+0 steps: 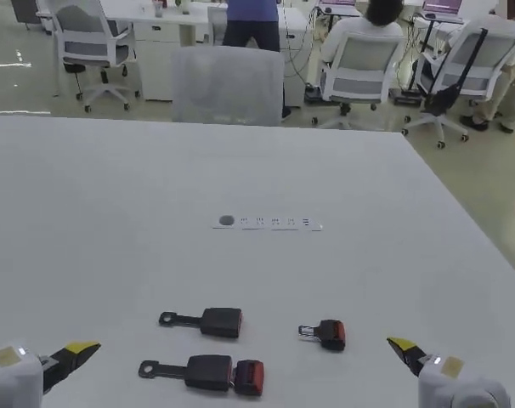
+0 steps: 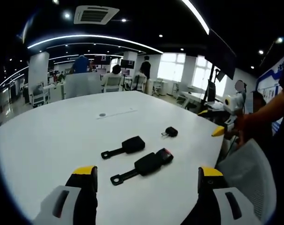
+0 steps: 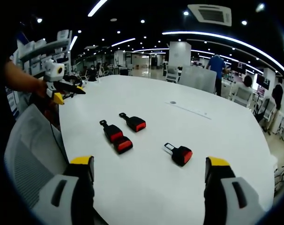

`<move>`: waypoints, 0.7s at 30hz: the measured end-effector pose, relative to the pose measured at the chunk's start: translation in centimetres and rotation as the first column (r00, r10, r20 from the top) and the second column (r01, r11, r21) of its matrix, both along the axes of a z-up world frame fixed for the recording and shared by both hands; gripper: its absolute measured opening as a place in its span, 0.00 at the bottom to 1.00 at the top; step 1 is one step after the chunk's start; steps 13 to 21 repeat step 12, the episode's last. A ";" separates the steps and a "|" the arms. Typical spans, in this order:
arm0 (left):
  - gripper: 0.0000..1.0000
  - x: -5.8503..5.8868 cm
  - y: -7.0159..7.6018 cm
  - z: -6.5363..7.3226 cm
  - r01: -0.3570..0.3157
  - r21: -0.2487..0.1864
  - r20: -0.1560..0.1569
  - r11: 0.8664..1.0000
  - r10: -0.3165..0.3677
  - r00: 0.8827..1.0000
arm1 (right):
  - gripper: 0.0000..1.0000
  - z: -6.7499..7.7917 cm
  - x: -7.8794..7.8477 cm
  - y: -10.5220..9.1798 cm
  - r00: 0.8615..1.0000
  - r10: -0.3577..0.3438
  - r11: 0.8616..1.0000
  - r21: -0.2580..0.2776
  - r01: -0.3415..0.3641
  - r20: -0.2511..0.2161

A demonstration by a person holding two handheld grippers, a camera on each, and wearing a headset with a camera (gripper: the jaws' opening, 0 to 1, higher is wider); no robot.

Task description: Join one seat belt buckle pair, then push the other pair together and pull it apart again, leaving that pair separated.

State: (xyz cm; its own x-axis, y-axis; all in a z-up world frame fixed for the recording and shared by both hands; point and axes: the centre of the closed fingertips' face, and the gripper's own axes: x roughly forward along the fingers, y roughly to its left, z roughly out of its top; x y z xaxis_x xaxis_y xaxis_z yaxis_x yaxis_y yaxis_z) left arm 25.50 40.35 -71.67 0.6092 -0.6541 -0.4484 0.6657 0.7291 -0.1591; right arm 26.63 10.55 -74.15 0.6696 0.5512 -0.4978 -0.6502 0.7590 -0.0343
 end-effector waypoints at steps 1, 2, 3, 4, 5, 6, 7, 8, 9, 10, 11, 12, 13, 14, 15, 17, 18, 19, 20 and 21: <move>0.90 0.0 0.0 0.0 0.000 0.000 0.000 1.000 0.000 1.000 | 1.00 0.0 0.0 0.0 1.000 -0.001 1.000 0.000 0.001 0.000; 0.90 0.0 0.0 0.0 -0.002 0.000 -0.001 1.000 0.002 1.000 | 1.00 -0.1 -0.2 0.0 1.000 -0.004 1.000 0.002 0.004 0.001; 0.91 0.0 0.0 0.1 -0.003 -0.003 0.001 1.000 0.003 1.000 | 1.00 -0.1 -0.2 0.0 1.000 -0.006 1.000 0.002 0.006 0.002; 0.91 0.0 0.0 0.2 -0.003 -0.006 0.004 1.000 0.003 1.000 | 1.00 -0.1 -0.3 0.0 1.000 -0.008 1.000 0.000 0.008 0.000; 0.91 0.1 0.0 0.3 -0.004 -0.009 0.006 1.000 0.004 1.000 | 1.00 -0.2 -0.3 0.0 1.000 -0.008 1.000 0.000 0.008 0.000; 0.91 0.1 -0.1 0.4 -0.004 -0.011 0.007 1.000 0.004 1.000 | 1.00 -0.1 -0.4 0.1 1.000 -0.010 1.000 0.001 0.010 0.001; 0.91 0.1 -0.1 0.5 -0.002 -0.010 0.010 1.000 0.002 1.000 | 1.00 -0.1 -0.4 0.1 1.000 -0.011 1.000 0.005 0.011 0.003; 0.91 0.1 -0.1 0.5 -0.001 -0.008 0.012 1.000 0.001 1.000 | 1.00 0.0 -0.4 0.2 1.000 -0.012 1.000 0.006 0.012 0.004; 0.93 0.2 -0.1 0.6 -0.003 0.000 0.019 1.000 0.003 1.000 | 1.00 0.1 -0.4 0.3 1.000 -0.014 1.000 0.005 0.014 0.005; 0.95 0.2 -0.1 0.7 -0.005 0.003 0.022 1.000 0.005 1.000 | 1.00 0.1 -0.4 0.3 1.000 -0.015 1.000 0.006 0.015 0.006; 0.95 0.1 -0.2 0.8 -0.008 0.002 0.021 1.000 0.008 1.000 | 1.00 0.1 -0.4 0.3 1.000 -0.015 1.000 0.008 0.015 0.007; 0.95 0.1 -0.2 1.0 -0.011 -0.001 0.021 1.000 0.011 1.000 | 1.00 0.2 -0.4 0.4 1.000 -0.016 1.000 0.010 0.016 0.010; 0.95 0.1 -0.2 1.0 -0.011 -0.001 0.021 1.000 0.011 1.000 | 1.00 0.2 -0.4 0.4 1.000 -0.016 1.000 0.010 0.016 0.010; 0.95 0.1 -0.2 1.0 -0.011 -0.001 0.021 1.000 0.011 1.000 | 1.00 0.2 -0.4 0.4 1.000 -0.016 1.000 0.010 0.016 0.010; 0.95 0.1 -0.2 1.0 -0.011 -0.001 0.021 1.000 0.011 1.000 | 1.00 0.2 -0.4 0.4 1.000 -0.016 1.000 0.010 0.016 0.010; 0.95 0.1 -0.2 1.0 -0.011 -0.001 0.021 1.000 0.011 1.000 | 1.00 0.2 -0.4 0.4 1.000 -0.016 1.000 0.010 0.016 0.010; 0.95 0.1 -0.2 1.0 -0.011 -0.001 0.021 1.000 0.011 1.000 | 1.00 0.2 -0.4 0.4 1.000 -0.016 1.000 0.010 0.016 0.010; 0.95 0.1 -0.2 1.0 -0.011 -0.001 0.021 1.000 0.011 1.000 | 1.00 0.2 -0.4 0.4 1.000 -0.016 1.000 0.010 0.016 0.010; 0.95 0.1 -0.2 1.0 -0.011 -0.001 0.021 1.000 0.011 1.000 | 1.00 0.2 -0.4 0.4 1.000 -0.016 1.000 0.010 0.016 0.010; 0.95 0.1 -0.2 1.0 -0.011 -0.001 0.021 1.000 0.011 1.000 | 1.00 0.2 -0.4 0.4 1.000 -0.016 1.000 0.010 0.016 0.010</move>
